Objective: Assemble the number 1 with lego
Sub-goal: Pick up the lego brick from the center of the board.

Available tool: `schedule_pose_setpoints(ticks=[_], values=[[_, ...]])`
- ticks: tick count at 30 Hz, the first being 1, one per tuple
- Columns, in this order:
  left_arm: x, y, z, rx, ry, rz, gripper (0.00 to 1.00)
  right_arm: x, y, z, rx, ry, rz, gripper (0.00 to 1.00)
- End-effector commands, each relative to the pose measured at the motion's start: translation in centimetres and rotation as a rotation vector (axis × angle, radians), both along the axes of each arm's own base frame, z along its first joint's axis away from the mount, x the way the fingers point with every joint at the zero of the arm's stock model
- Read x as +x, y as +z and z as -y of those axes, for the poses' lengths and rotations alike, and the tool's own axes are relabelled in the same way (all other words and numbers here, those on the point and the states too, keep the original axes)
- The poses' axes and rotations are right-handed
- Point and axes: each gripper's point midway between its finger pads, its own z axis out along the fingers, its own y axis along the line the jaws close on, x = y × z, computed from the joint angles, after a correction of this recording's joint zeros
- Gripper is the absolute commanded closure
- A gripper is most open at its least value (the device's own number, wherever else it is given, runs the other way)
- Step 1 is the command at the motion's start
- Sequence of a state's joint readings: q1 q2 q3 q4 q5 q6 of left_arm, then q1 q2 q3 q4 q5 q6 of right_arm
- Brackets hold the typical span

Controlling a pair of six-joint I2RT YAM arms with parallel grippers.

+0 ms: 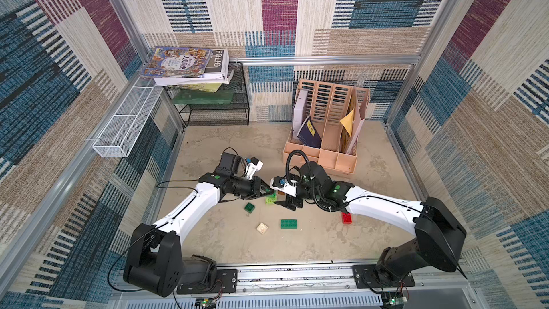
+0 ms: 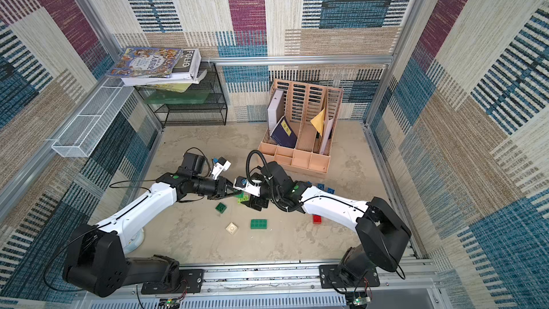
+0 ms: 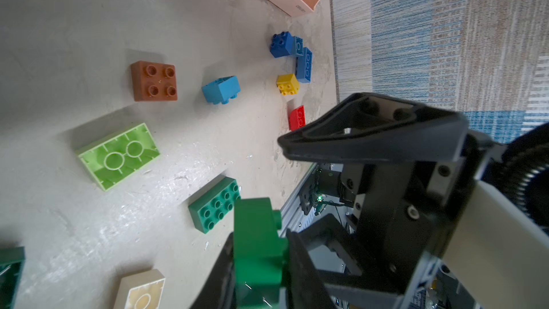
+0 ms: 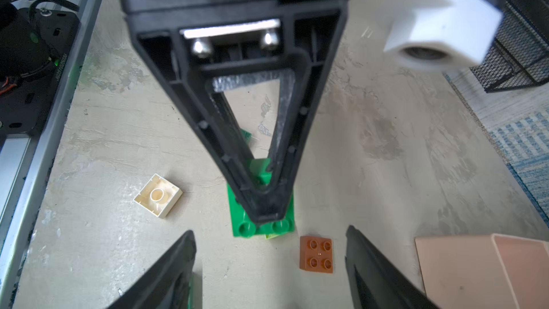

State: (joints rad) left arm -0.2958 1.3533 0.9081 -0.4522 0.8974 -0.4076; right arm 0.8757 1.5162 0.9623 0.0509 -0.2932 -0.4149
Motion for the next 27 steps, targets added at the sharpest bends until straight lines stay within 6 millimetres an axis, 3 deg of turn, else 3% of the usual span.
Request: schedule_pose_setpoints(ticks=[1, 7, 22, 24, 27], values=[[-0.5, 1.0, 0.6, -0.061, -0.042, 0.014, 0.78, -0.2, 0.9, -1.0, 0.030, 0.047, 0.029, 0.23], [-0.7, 0.7, 0.6, -0.057, -0.048, -0.002, 0.78, -0.5, 0.8, -1.6, 0.032, 0.071, 0.018, 0.33], [-0.7, 0.3, 0.5, -0.043, -0.050, -0.007, 0.76, -0.9, 0.5, -2.1, 0.031, 0.098, -0.016, 0.77], [-0.6, 0.2, 0.4, -0.033, -0.044, -0.007, 0.63, -0.9, 0.3, -2.1, 0.022, 0.098, -0.026, 0.85], [-0.4, -0.1, -0.1, 0.016, -0.025, 0.014, 0.42, -0.9, -0.2, -1.6, 0.017, 0.078, -0.051, 0.86]])
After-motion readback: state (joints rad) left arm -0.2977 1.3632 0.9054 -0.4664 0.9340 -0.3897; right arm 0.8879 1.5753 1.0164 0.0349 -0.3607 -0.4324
